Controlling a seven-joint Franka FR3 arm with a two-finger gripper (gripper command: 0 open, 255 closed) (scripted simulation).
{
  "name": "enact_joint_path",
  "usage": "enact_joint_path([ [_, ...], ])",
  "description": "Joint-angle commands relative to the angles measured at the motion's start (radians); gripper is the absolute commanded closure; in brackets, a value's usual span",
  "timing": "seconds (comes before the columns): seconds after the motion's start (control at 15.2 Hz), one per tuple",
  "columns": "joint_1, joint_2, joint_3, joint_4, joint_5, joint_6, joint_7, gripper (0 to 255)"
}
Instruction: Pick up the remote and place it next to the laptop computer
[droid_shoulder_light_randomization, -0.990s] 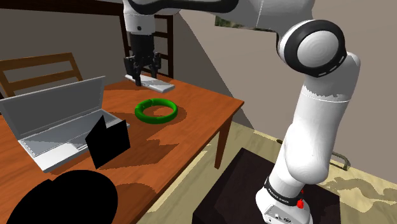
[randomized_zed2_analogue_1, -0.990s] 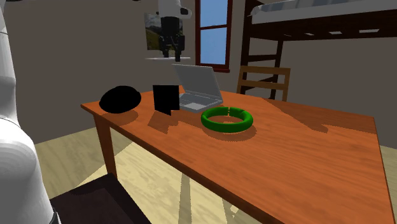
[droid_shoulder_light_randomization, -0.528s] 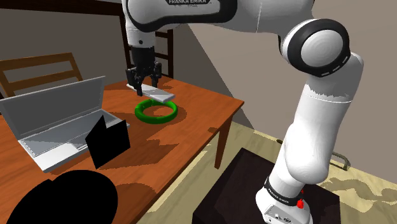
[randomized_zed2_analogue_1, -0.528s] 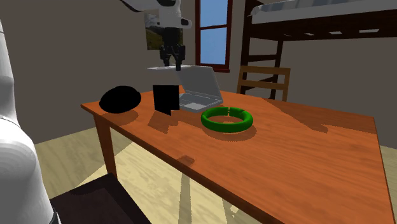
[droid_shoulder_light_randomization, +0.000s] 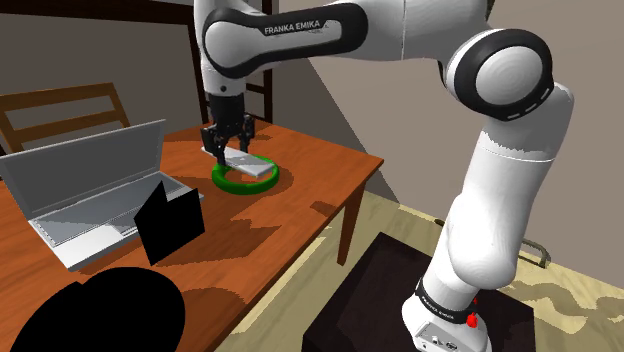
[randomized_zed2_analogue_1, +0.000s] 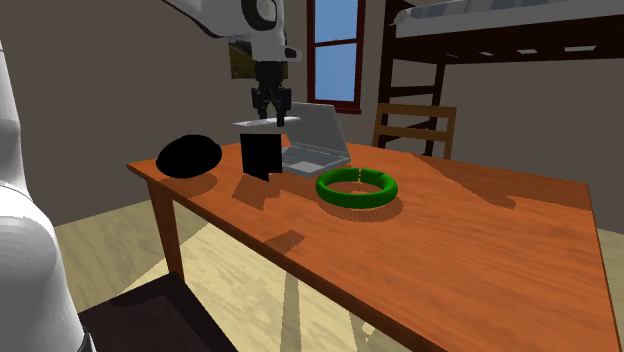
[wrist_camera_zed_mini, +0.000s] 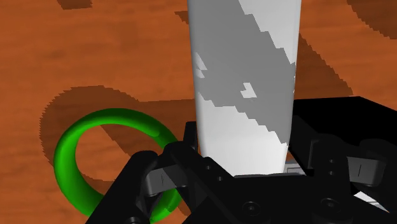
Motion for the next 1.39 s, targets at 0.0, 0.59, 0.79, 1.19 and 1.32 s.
enact_joint_path([
  [0.0,0.000,-0.002,0.000,-0.029,0.000,0.028,0.001,255],
  [0.59,0.000,0.010,-0.001,-0.135,-0.003,0.146,0.003,255],
  [0.79,0.000,0.018,-0.001,-0.166,-0.004,0.184,0.004,255],
  [1.19,0.000,0.038,-0.001,-0.222,-0.009,0.261,0.008,255],
  [1.32,0.001,0.047,-0.001,-0.239,-0.011,0.286,0.009,255],
])
